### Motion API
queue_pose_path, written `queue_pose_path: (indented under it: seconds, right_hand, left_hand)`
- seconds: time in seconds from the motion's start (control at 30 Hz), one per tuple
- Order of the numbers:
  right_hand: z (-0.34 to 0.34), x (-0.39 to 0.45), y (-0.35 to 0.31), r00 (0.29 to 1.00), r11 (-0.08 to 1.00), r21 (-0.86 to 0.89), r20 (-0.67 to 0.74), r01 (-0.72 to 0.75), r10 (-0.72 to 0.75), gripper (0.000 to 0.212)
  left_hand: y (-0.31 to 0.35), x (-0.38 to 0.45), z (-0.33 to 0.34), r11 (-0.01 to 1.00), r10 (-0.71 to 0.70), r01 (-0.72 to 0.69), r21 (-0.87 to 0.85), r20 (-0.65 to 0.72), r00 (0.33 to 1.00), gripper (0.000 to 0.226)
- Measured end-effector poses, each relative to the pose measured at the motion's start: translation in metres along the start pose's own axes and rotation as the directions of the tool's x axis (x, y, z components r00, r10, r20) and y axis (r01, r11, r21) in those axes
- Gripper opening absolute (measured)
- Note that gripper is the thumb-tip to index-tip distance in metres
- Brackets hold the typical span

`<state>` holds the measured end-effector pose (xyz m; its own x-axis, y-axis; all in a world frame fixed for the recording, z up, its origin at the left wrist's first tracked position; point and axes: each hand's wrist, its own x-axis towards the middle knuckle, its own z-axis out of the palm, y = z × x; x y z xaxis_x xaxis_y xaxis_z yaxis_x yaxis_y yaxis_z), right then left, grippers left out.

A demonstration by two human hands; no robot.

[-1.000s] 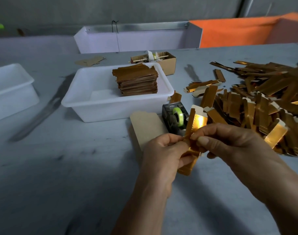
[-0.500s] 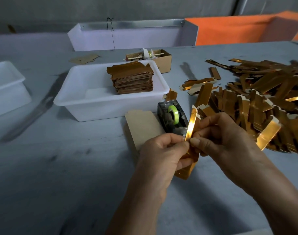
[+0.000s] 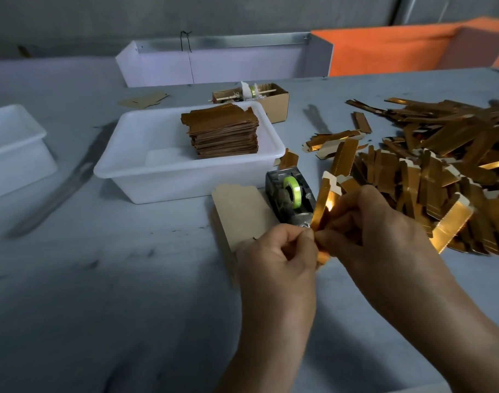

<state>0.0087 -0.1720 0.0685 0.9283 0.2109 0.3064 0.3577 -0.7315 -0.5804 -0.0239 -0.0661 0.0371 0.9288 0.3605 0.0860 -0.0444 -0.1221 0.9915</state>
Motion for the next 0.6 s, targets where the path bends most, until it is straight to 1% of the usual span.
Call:
queue_pose_path:
  seconds: [0.1,0.17,0.23,0.33,0.4,0.43,0.47,0.5,0.53,0.57,0.6]
  right_hand:
    - [-0.001,-0.002,-0.001,0.999,0.996,-0.088,-0.042,0.005,-0.009,0.035]
    - [-0.001,-0.003,-0.001,0.998,0.993,-0.114,-0.063,-0.010,0.003,0.038]
    - [-0.001,-0.003,-0.003,0.997,0.990,-0.138,-0.069,-0.033,0.023,0.038]
    - [0.001,-0.005,-0.001,0.997,0.971,-0.230,-0.038,-0.070,0.063,0.041]
    - [-0.001,-0.005,0.005,0.995,0.942,-0.322,-0.059,-0.096,0.081,0.043]
    - [-0.005,-0.005,0.010,0.993,0.934,-0.341,-0.081,-0.109,0.087,0.044]
    - [-0.008,-0.005,0.016,0.991,0.946,-0.302,-0.091,-0.117,0.094,0.044]
    - [-0.011,-0.005,0.019,0.990,0.976,-0.173,-0.068,-0.132,0.122,0.043]
    - [-0.012,-0.004,0.019,0.985,0.985,0.018,-0.016,-0.172,0.172,0.044]
    - [-0.011,-0.004,0.017,0.972,0.949,0.210,0.061,-0.235,0.227,0.047]
    - [-0.008,-0.005,0.015,0.954,0.890,0.346,0.151,-0.297,0.260,0.052]
  left_hand:
    - [-0.001,-0.008,0.007,0.991,0.127,-0.121,0.063,-0.096,0.987,0.015]
    - [-0.003,-0.011,0.009,0.986,0.156,-0.146,0.082,-0.127,0.980,0.015]
    - [-0.007,-0.012,0.010,0.991,0.130,-0.123,0.058,-0.132,0.983,0.013]
    - [-0.010,-0.015,0.010,0.999,0.049,-0.049,0.000,-0.122,0.991,0.019]
    - [-0.009,-0.013,0.004,0.998,0.030,-0.038,-0.041,-0.167,0.986,0.018]
    - [-0.009,-0.010,0.000,0.997,0.034,-0.045,-0.057,-0.190,0.981,0.017]
    - [-0.007,-0.007,-0.004,0.996,0.037,-0.051,-0.069,-0.198,0.980,0.016]
    - [-0.006,-0.005,-0.007,0.996,0.032,-0.048,-0.078,-0.186,0.982,0.017]
    - [-0.005,-0.004,-0.009,0.996,0.015,-0.029,-0.088,-0.158,0.987,0.016]
    - [-0.003,-0.005,-0.008,0.995,-0.014,0.002,-0.096,-0.120,0.993,0.016]
    - [-0.002,-0.007,-0.007,0.994,-0.047,0.039,-0.104,-0.075,0.996,0.015]
